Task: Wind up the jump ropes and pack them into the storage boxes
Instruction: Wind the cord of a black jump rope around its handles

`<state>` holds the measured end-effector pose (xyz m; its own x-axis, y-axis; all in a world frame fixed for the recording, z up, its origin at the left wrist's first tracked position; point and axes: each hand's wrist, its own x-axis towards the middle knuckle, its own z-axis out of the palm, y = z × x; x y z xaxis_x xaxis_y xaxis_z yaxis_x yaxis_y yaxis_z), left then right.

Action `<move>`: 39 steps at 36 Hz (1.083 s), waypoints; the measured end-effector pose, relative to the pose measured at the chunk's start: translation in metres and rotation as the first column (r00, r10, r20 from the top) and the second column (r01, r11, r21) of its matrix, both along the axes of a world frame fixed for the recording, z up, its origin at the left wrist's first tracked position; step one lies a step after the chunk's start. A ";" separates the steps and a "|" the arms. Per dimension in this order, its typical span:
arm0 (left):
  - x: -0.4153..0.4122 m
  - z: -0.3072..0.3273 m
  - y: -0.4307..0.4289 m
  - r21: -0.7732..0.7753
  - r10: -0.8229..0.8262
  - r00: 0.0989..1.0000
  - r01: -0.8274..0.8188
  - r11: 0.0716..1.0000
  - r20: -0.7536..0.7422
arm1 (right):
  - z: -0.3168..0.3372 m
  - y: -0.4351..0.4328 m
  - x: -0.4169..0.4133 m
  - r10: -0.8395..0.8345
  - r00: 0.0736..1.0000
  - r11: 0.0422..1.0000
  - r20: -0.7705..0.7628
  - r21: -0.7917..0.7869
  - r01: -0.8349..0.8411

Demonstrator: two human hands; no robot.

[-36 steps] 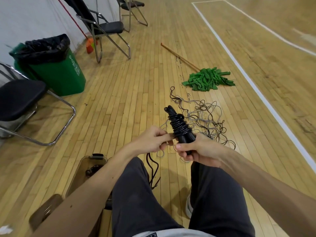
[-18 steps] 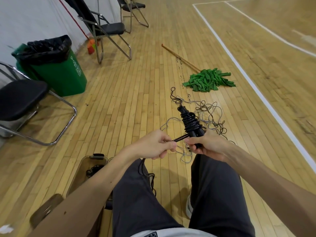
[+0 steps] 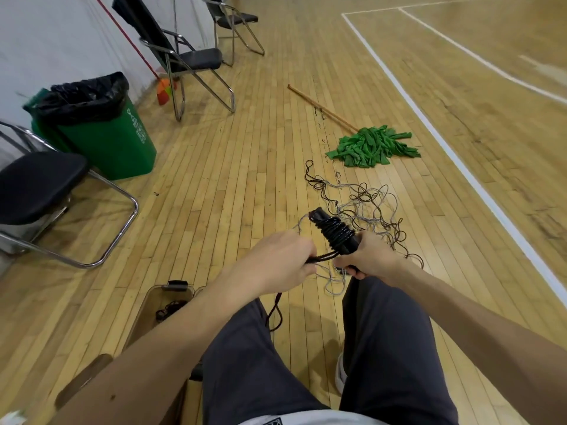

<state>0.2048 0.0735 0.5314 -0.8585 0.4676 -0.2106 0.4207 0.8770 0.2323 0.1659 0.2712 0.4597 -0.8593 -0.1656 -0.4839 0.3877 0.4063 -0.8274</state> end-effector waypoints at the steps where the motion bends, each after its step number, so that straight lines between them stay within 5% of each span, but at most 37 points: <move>1: 0.000 0.003 0.001 -0.031 -0.022 0.998 0.020 0.999 -0.057 | -0.001 0.000 0.000 0.033 0.999 0.999 0.003 0.023 -0.033; 14: -0.011 0.038 0.010 -0.276 -0.306 0.914 0.232 0.933 -0.265 | 0.005 -0.010 0.009 0.300 0.938 0.941 0.175 0.108 -0.321; 22: -0.017 0.045 0.009 -0.176 -0.322 0.905 0.281 0.943 -0.279 | 0.013 -0.020 0.025 0.512 0.814 0.842 0.274 0.028 -0.538; 39: -0.043 0.041 0.000 0.088 -0.059 0.998 0.062 0.994 -0.038 | 0.043 -0.041 0.061 0.681 0.729 0.720 0.071 0.117 -0.684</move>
